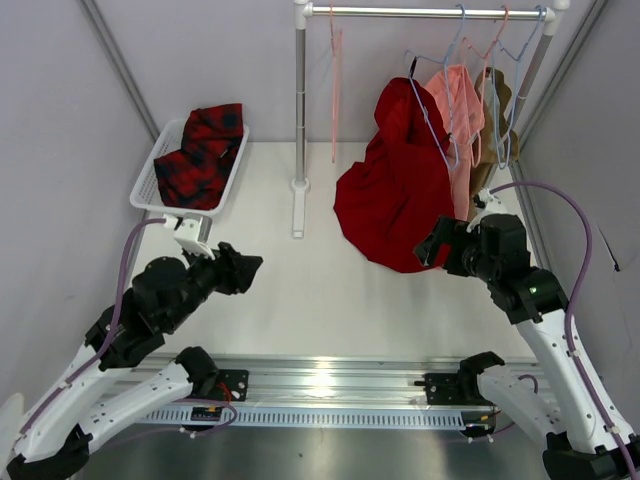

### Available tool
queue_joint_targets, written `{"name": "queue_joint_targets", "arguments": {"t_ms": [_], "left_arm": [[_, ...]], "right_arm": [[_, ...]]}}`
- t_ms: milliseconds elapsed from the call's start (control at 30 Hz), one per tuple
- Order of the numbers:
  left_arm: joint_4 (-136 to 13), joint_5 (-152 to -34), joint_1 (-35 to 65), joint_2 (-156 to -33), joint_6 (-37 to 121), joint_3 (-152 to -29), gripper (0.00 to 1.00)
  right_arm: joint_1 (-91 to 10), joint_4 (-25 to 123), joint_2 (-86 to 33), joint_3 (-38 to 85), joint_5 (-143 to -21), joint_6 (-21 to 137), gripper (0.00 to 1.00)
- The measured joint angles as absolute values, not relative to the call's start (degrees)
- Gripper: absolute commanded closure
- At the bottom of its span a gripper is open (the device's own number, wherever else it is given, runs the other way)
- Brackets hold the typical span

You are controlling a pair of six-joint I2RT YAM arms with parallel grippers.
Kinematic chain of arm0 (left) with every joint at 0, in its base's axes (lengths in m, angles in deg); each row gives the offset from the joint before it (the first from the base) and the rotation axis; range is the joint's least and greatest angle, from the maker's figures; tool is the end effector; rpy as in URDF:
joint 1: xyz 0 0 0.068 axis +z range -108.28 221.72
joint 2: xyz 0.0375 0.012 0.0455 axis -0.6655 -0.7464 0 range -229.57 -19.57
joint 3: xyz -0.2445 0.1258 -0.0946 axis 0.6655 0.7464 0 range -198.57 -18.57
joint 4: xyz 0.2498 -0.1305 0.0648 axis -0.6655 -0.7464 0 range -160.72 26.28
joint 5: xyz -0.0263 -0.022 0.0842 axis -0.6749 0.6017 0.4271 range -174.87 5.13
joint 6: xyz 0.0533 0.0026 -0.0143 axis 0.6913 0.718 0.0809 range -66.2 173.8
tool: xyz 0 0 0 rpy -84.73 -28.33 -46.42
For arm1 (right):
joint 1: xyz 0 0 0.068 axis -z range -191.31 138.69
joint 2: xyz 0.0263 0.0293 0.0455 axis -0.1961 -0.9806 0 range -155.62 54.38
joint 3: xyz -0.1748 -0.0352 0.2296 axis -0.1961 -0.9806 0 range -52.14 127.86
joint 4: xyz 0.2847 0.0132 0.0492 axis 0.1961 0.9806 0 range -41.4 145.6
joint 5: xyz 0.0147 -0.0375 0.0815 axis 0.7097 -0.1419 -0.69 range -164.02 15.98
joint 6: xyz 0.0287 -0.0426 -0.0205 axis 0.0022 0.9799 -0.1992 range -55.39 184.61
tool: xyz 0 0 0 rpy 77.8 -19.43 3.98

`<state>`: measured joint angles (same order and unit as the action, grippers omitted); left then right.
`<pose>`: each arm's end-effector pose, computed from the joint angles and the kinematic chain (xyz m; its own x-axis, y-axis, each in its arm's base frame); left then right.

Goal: Place the skirt on the hanger

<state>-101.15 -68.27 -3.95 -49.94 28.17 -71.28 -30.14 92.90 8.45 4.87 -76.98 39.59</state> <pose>0.0870 -0.0736 0.3875 -0.3772 -0.2071 -0.9027 0.3656 0.8622 -0.3506 0.1647 0.0582 0.3669 -0.6234 0.2336 -0.7462 -0.1100 0.9186 0.3795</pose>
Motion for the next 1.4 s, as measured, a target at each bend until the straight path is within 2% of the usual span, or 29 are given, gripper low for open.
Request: {"name": "queue_joint_targets", "arguments": {"t_ms": [133,333,433,633,800,1000,1167,1233,1400], "left_arm": [[-101.81,-65.28,-3.95,-51.71,28.15,-72.81,0.37],[-101.33,-57.73,-2.23,-60.98,28.41,-78.14,0.33],[-99.97,-57.56,5.29,-68.54,28.83,-81.36,0.31],[-92.56,-59.85,23.83,-90.0,28.87,-88.09,0.35],[-89.96,-61.04,33.66,-110.74,28.7,-99.98,0.34],[-90.79,-61.58,38.87,-134.94,28.04,-121.95,0.28],[-96.46,-62.57,41.58,-149.08,25.14,-134.58,0.28],[-99.27,-62.57,42.8,-154.22,23.74,-140.17,0.12],[-102.64,-62.83,44.92,-159.92,20.33,-143.67,0.14]], "right_arm": [[-28.8,92.88,8.58,4.87,-78.56,39.55,0.01],[-28.7,92.81,8.6,4.87,-80.79,39.57,0.01],[-28.7,91.94,8.6,4.43,-81.84,39.24,0.01],[-28.7,88.99,8.47,0.74,-84.72,38.02,0.01],[-28.7,87.74,7.49,-0.94,-86.8,37.58,0.0],[-28.63,85.88,5.48,-2.6,-88.94,37.23,0.01],[-28.39,84.26,2.79,-2.63,-90.27,37.3,0.01],[-28.3,83.39,1.74,-2.63,-90.86,37.3,0.0],[-28.17,81.51,-0.75,-2.67,-92.55,37.17,0.0]]}}
